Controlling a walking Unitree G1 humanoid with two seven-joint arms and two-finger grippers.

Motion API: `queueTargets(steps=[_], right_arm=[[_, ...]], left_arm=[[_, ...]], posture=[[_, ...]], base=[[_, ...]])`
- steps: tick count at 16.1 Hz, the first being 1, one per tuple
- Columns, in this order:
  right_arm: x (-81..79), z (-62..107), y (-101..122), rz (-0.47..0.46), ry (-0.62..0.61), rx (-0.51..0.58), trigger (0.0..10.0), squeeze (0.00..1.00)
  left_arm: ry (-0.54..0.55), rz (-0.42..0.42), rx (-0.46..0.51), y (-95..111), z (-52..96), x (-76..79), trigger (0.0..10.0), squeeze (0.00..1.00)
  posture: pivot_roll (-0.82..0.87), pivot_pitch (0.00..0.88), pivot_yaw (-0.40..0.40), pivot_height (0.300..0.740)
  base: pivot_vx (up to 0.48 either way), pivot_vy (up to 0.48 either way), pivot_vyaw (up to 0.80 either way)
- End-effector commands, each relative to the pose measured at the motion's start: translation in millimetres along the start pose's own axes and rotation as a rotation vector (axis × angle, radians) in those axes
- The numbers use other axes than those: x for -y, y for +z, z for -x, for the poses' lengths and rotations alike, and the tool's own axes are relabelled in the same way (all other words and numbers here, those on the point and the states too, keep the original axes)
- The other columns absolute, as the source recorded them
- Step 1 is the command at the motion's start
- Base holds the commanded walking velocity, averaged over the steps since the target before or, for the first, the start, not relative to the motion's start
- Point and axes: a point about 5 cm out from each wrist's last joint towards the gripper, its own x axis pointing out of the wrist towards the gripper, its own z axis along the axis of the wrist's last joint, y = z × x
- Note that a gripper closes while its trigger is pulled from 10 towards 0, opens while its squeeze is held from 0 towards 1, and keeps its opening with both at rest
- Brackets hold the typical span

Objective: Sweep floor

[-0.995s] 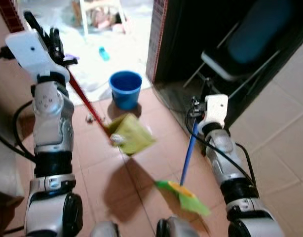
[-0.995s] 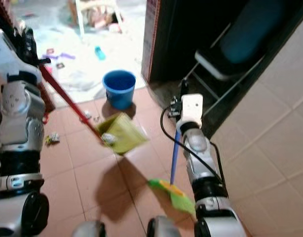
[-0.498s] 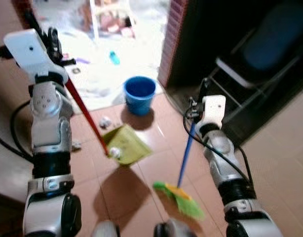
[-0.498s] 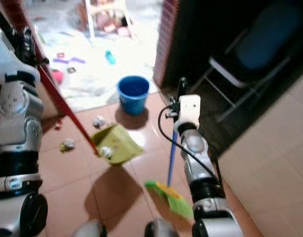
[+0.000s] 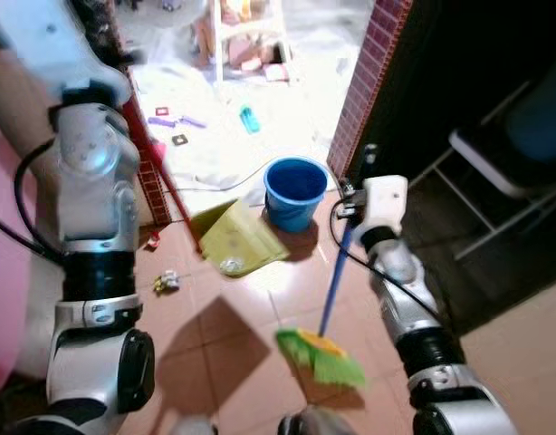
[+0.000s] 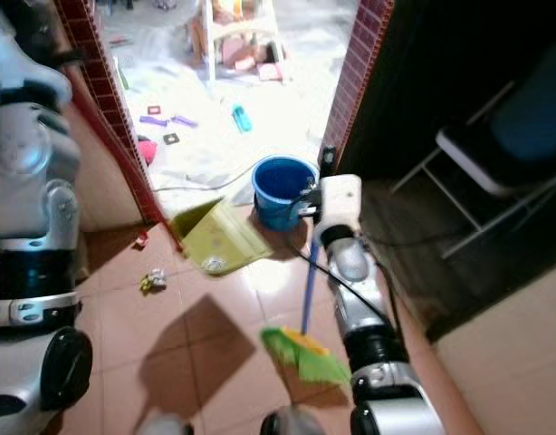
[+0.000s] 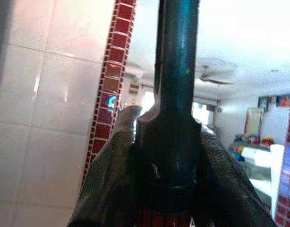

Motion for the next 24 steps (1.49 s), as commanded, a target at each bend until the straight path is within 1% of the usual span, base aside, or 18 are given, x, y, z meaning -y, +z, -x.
queueTargets(steps=[1,5,8,9,12,17,18,20,23,24], right_arm=[[-5.8,-4.9,10,0.016,0.018,0.043,10.0,0.00],[-6.4,-3.2,10,0.016,0.026,0.053,10.0,0.00],[-7.5,-2.3,9,0.015,0.029,0.053,10.0,0.00],[-9.1,-2.0,9,0.015,0.034,0.054,10.0,0.00],[-10.4,-1.7,9,0.016,0.039,0.056,10.0,0.00],[-10.9,-0.8,7,0.015,0.040,0.051,10.0,0.00],[-11.1,-0.9,7,0.015,0.040,0.050,10.0,0.00],[-12.0,-1.1,7,0.015,0.041,0.048,10.0,0.00],[-13.4,-1.1,6,0.013,0.045,0.045,10.0,0.00],[-13.7,-0.8,6,0.013,0.045,0.046,10.0,0.00]], left_arm=[[-0.006,0.018,0.084,17,-5.1,2.8,10.0,0.00],[-0.009,0.010,0.074,15,-3.2,8.2,10.0,0.00],[-0.007,0.017,0.085,18,-4.9,11.2,10.0,0.00],[0.013,0.024,0.100,22,-6.2,10.5,10.0,0.00],[0.023,0.020,0.112,26,-8.3,9.5,10.0,0.00],[0.028,0.008,0.105,24,-7.6,10.4,10.0,0.00],[0.025,-0.024,0.121,25,-6.5,12.2,10.0,0.00],[0.013,-0.023,0.126,26,-5.4,18.2,10.0,0.00],[-0.020,-0.062,0.137,26,-3.5,26.7,10.0,0.00],[-0.025,-0.051,0.129,24,-2.4,28.2,10.0,0.00]], posture=[[-0.01,0.035,-0.071,0.740],[-0.01,0.034,-0.068,0.740],[-0.01,0.034,-0.068,0.740],[-0.01,0.034,-0.068,0.740],[-0.01,0.034,-0.068,0.740],[-0.01,0.040,-0.064,0.740],[-0.01,0.040,-0.064,0.740],[-0.01,0.040,-0.064,0.740],[-0.01,0.041,-0.062,0.740],[-0.01,0.041,-0.062,0.740]], base=[[0.480,0.000,0.00],[0.474,0.000,0.00],[0.469,0.000,0.00],[0.469,0.000,0.00],[0.469,0.000,0.00],[0.469,0.000,0.00],[0.469,0.000,0.00],[0.469,0.000,0.00],[0.442,0.000,0.00],[0.394,-0.266,0.00]])
